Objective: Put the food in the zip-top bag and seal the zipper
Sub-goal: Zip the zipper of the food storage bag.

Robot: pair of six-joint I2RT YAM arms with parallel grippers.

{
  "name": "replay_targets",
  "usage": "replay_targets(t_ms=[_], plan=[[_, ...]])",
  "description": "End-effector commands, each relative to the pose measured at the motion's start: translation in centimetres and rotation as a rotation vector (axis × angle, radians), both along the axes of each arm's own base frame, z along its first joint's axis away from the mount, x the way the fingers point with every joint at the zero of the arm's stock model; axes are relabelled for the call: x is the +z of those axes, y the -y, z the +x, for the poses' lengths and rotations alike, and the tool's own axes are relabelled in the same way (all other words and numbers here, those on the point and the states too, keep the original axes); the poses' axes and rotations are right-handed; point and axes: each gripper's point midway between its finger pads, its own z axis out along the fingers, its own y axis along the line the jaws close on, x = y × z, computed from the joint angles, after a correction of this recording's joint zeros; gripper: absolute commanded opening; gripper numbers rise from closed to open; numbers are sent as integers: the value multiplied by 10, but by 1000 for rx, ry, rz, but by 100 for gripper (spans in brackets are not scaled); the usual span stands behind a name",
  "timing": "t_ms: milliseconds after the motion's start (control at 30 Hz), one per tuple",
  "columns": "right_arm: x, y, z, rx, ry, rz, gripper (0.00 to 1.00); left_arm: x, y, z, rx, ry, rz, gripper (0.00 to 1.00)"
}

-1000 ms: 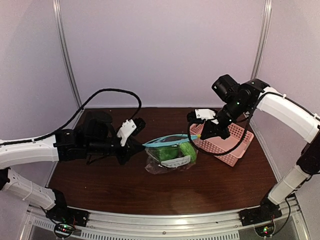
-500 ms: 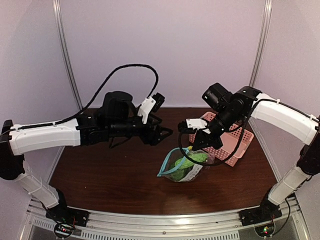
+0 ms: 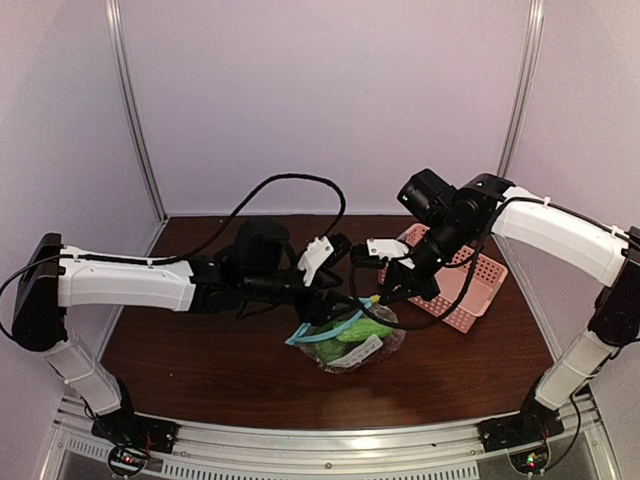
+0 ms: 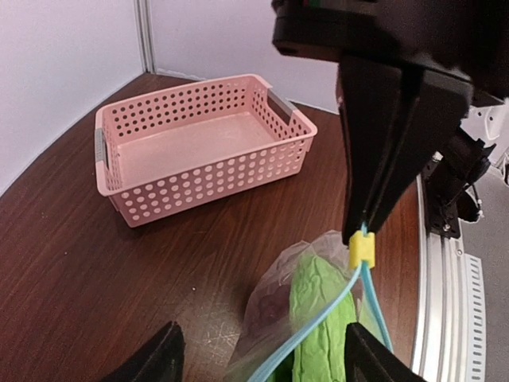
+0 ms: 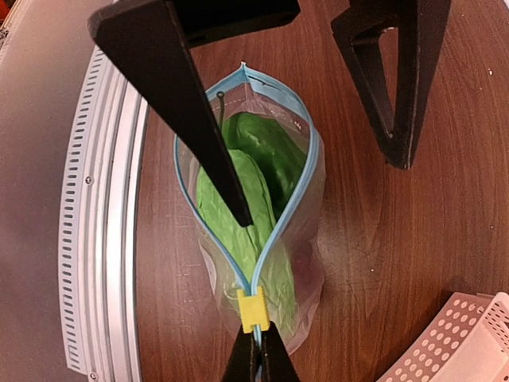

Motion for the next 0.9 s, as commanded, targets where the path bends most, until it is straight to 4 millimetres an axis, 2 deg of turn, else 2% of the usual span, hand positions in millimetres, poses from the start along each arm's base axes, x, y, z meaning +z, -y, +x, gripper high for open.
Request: replay_targets(t_ms=[0, 200, 367, 467, 633, 667, 700, 733, 800, 867], plan=[[11, -7, -2, 7, -18, 33, 0, 57, 7, -20, -133, 139, -167, 70], [18, -11, -1, -29, -40, 51, 0, 55, 25, -27, -203, 77, -204, 64], [20, -12, -3, -29, -58, 57, 0, 52, 37, -23, -195, 62, -228, 52], [21, -13, -4, -27, -66, 65, 0, 51, 42, -22, -202, 56, -243, 42], [21, -12, -5, -28, -64, 63, 0, 47, 47, -21, -209, 44, -244, 19], [20, -11, -5, -29, -63, 63, 0, 46, 47, -22, -211, 42, -243, 17], [20, -11, -5, -31, -64, 63, 0, 45, 47, -22, -211, 39, -241, 18], [20, -11, -5, -35, -63, 65, 0, 45, 47, -23, -213, 34, -240, 23], [21, -11, -5, -38, -63, 72, 0, 44, 47, -27, -231, 23, -245, 43], [24, -10, -7, -30, -69, 85, 0, 48, 42, -34, -257, 22, -281, 48]])
